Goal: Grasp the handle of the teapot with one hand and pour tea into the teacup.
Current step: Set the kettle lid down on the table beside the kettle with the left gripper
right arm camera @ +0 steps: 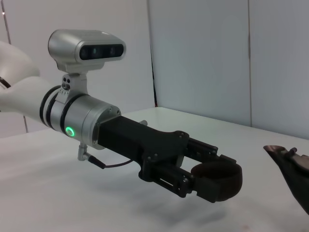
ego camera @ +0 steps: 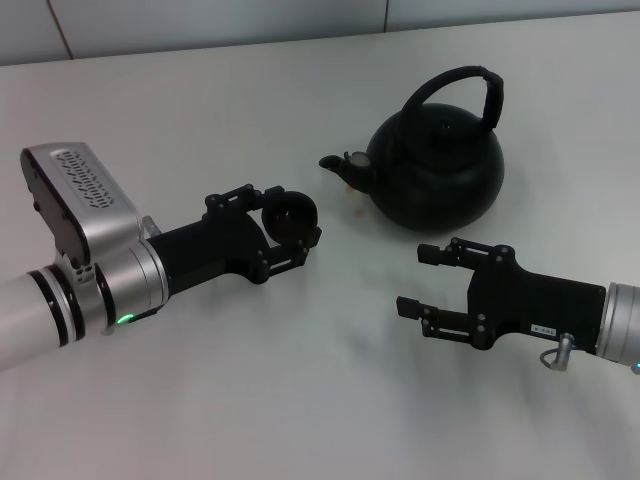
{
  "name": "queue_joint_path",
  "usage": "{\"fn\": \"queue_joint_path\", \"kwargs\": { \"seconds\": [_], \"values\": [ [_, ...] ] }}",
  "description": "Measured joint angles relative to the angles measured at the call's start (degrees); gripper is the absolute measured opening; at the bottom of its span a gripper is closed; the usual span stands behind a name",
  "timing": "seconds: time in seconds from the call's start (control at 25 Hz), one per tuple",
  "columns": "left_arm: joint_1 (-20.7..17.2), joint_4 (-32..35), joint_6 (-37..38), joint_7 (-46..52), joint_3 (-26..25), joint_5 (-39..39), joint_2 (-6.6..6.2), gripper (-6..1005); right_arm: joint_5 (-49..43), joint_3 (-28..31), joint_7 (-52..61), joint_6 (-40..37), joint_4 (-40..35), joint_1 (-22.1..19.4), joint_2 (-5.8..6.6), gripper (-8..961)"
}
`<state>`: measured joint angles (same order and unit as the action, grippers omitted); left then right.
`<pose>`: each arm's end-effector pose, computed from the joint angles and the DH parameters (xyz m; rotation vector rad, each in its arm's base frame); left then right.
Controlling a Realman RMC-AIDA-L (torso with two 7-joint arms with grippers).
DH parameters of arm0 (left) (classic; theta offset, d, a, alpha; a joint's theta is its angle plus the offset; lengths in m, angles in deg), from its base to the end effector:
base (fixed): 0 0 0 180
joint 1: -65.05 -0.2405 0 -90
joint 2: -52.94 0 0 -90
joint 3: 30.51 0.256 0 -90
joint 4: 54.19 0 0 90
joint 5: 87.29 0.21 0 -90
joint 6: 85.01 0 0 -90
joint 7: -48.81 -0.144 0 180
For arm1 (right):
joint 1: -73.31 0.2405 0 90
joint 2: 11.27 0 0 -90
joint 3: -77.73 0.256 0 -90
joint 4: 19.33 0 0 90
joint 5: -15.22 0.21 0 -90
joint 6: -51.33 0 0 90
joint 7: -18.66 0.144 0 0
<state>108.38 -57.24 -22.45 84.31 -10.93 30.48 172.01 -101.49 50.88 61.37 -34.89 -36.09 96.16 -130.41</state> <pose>-0.2421 0.3406 -0.1106 -2.6040 -0.3415 -0.6192 0.3200 0.2598 -0.0451 -2.5691 0.4180 0.7354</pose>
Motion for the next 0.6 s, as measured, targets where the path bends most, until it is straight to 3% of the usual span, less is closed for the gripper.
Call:
{"fn": "queue_joint_path", "kwargs": {
  "seconds": [0.6],
  "values": [
    [-0.8, -0.8, -3.7, -2.3, 0.0, 0.0, 0.02, 693, 0.0, 0.0, 0.0, 0.0, 0.1, -0.1, 0.05, 718]
  ]
}}
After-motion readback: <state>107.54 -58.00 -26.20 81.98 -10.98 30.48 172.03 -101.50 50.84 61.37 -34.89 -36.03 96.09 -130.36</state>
